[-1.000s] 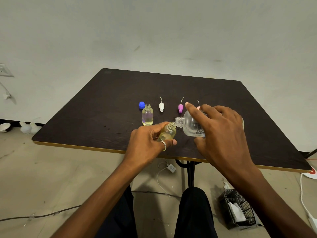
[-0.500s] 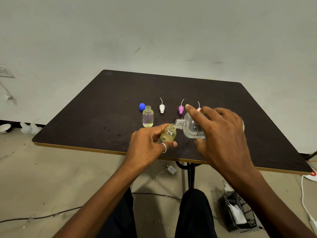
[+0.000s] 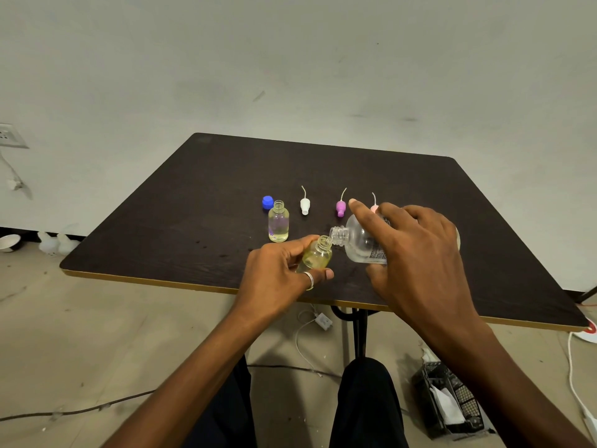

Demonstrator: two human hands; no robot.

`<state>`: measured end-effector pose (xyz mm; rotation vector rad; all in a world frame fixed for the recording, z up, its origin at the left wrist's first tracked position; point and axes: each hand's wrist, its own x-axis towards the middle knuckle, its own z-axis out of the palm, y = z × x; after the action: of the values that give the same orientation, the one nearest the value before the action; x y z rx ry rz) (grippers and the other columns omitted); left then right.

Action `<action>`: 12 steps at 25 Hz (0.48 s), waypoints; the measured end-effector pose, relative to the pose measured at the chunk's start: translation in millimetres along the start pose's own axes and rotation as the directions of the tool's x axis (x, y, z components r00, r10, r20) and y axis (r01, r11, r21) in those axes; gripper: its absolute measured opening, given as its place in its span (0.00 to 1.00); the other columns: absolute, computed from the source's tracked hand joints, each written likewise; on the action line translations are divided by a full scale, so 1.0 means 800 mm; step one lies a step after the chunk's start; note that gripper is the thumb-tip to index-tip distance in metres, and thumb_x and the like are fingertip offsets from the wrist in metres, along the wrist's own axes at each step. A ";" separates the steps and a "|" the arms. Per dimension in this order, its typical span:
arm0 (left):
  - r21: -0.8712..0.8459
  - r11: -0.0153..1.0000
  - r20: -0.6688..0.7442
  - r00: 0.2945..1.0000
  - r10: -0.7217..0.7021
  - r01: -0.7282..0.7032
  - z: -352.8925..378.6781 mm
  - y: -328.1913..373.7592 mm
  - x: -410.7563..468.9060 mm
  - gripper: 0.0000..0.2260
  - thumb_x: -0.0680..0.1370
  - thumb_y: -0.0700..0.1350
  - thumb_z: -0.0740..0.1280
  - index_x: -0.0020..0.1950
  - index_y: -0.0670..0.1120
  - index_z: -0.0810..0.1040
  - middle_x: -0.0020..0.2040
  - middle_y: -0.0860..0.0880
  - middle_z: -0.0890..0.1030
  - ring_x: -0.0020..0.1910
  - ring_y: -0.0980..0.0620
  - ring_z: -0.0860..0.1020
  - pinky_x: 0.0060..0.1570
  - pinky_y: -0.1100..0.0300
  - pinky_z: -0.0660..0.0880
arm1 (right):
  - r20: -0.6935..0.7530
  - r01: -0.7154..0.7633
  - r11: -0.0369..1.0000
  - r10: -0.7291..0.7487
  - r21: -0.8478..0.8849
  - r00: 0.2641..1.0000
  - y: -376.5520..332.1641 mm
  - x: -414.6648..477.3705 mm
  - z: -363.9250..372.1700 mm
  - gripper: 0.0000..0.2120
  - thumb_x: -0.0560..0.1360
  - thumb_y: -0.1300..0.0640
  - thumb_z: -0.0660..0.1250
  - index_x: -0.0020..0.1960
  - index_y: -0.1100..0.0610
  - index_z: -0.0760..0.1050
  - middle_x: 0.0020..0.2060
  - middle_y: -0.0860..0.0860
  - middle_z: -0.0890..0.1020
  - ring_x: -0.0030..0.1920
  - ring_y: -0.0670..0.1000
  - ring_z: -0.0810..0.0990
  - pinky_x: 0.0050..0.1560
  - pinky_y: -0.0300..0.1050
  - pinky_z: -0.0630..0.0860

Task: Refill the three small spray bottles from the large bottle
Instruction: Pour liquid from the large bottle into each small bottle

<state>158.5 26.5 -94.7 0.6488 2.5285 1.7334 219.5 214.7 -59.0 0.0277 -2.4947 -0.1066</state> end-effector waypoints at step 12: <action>0.001 1.000 0.004 1.000 0.006 -0.006 0.000 -0.002 0.000 0.23 0.68 0.47 0.80 0.62 0.53 0.82 0.53 0.58 0.85 0.51 0.68 0.81 0.58 0.59 0.79 | 0.011 -0.003 1.000 0.004 -0.015 1.000 -0.001 0.000 -0.002 0.44 0.58 0.55 0.83 0.71 0.51 0.71 0.58 0.59 0.81 0.57 0.66 0.78 0.56 0.66 0.74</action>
<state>157.8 25.8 -96.3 0.6602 2.5272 1.7308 220.6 214.2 -57.8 0.0168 -2.5047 -0.1238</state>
